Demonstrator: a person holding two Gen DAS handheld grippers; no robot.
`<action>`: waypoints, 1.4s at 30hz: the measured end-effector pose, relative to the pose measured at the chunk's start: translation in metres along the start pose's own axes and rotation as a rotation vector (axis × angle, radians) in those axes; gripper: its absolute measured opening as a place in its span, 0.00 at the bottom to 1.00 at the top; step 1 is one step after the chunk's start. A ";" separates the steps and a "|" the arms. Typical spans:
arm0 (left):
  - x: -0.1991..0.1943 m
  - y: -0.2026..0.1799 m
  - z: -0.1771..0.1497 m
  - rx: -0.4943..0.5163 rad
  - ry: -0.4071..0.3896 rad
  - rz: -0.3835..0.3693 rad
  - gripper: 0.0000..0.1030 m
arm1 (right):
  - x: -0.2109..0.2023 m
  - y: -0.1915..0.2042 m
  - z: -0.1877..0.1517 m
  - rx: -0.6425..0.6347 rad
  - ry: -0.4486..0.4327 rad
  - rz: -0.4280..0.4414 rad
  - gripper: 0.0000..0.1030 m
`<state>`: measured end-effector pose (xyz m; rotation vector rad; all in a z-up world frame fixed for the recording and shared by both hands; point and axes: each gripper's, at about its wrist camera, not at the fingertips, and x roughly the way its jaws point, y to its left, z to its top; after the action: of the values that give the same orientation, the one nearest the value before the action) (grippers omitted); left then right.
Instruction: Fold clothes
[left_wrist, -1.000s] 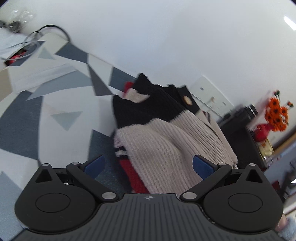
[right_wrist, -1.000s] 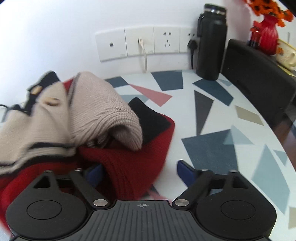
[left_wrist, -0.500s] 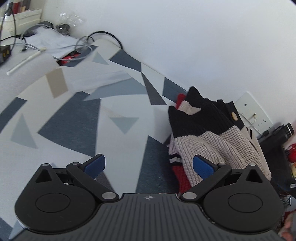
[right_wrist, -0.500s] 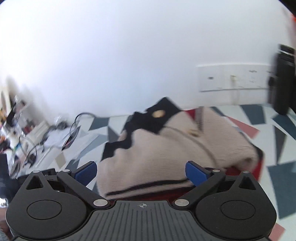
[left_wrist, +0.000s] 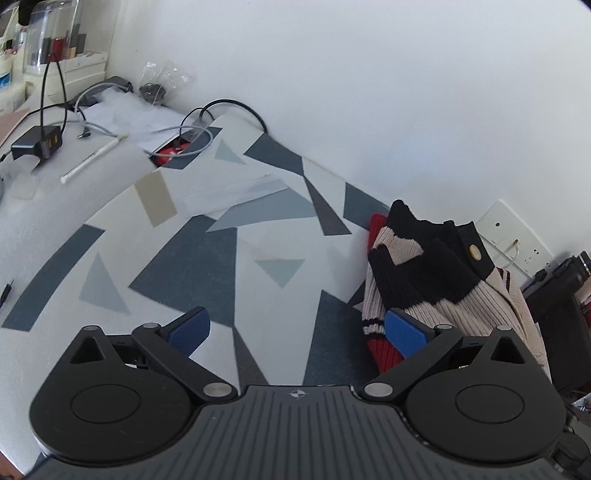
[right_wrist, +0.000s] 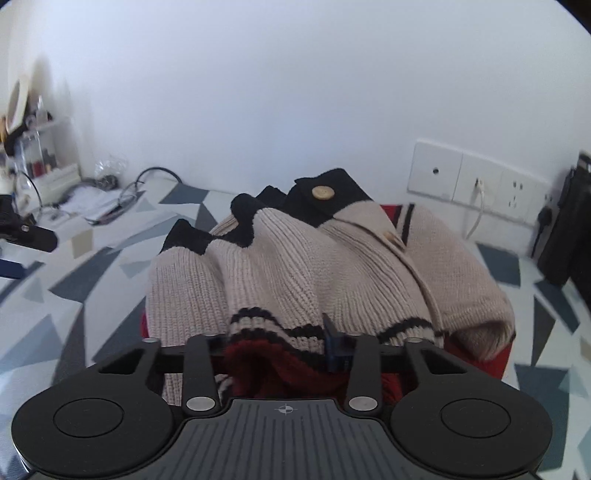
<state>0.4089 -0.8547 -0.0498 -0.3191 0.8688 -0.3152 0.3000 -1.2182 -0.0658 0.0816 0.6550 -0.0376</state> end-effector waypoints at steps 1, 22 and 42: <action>0.002 -0.004 0.002 -0.006 0.005 -0.004 1.00 | -0.005 -0.008 -0.002 0.032 0.005 0.017 0.27; 0.073 -0.108 -0.004 0.011 0.187 -0.258 1.00 | -0.062 -0.197 -0.035 0.504 0.084 -0.402 0.40; 0.038 -0.059 -0.024 0.157 0.094 -0.179 1.00 | 0.072 -0.071 0.057 0.121 0.231 -0.244 0.99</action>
<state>0.4049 -0.9265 -0.0672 -0.2384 0.9033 -0.5654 0.3874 -1.2947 -0.0698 0.1231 0.8909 -0.3068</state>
